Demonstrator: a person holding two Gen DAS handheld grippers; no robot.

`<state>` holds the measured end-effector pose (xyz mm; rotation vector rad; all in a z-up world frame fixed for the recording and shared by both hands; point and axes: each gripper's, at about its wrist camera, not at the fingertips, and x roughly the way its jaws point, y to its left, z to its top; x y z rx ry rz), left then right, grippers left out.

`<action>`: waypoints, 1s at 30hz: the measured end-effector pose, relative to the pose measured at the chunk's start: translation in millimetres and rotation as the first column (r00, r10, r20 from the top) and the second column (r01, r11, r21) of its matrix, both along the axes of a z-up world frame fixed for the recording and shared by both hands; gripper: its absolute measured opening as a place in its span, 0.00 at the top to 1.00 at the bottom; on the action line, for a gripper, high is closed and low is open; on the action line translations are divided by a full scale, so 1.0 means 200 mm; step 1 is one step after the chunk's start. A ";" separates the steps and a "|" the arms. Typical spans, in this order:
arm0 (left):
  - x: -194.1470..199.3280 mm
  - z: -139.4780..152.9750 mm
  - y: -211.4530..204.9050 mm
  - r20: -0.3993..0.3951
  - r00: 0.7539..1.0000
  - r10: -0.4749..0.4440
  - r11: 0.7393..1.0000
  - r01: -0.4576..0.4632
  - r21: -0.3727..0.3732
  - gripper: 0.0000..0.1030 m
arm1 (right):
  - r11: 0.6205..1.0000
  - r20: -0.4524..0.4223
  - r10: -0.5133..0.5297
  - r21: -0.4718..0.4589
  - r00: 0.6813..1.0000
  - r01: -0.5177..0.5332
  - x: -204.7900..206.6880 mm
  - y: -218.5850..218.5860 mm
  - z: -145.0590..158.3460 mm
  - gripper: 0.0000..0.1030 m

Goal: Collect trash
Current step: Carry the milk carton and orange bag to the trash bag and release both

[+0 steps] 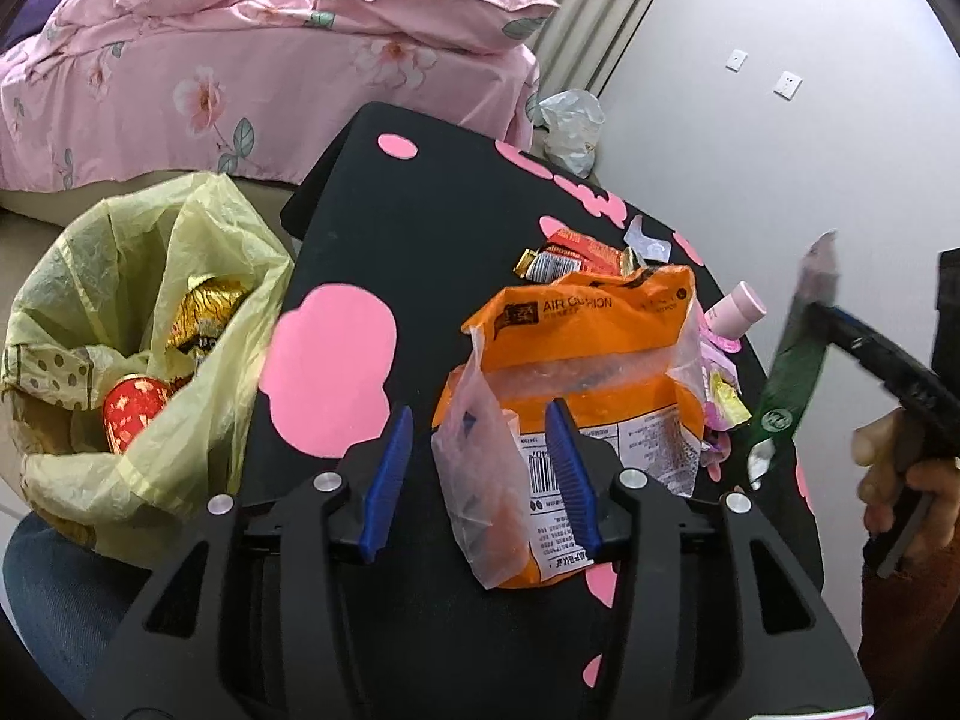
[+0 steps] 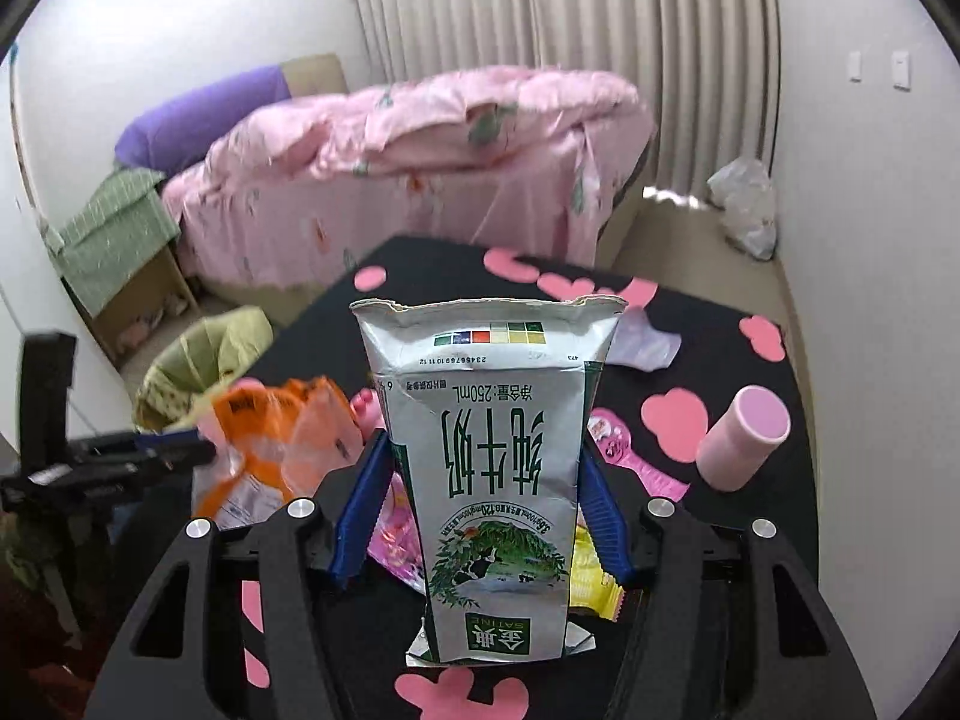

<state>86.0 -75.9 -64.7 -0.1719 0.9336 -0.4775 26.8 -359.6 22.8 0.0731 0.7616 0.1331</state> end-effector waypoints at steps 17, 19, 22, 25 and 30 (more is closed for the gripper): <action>-0.04 0.29 0.20 0.154 0.983 0.097 0.995 -0.096 -0.013 0.83 | 0.996 0.170 0.080 0.027 0.982 -0.085 -0.10 0.20 0.25 0.46; -0.05 0.36 0.27 0.208 0.968 0.141 0.989 -0.146 0.009 0.83 | 0.994 0.187 0.101 0.022 0.977 -0.107 -0.09 0.26 0.28 0.46; -0.06 0.43 0.40 0.258 0.944 0.205 0.975 -0.220 0.027 0.83 | 0.989 0.217 0.140 0.014 0.966 -0.147 -0.09 0.36 0.31 0.46; -0.06 0.48 0.54 0.295 0.918 0.265 0.957 -0.287 0.033 0.83 | 0.984 0.237 0.172 0.001 0.956 -0.178 -0.07 0.46 0.34 0.46; -0.06 0.51 0.73 0.337 0.872 0.355 0.917 -0.394 0.054 0.83 | 0.974 0.250 0.219 0.000 0.943 -0.227 -0.01 0.59 0.35 0.46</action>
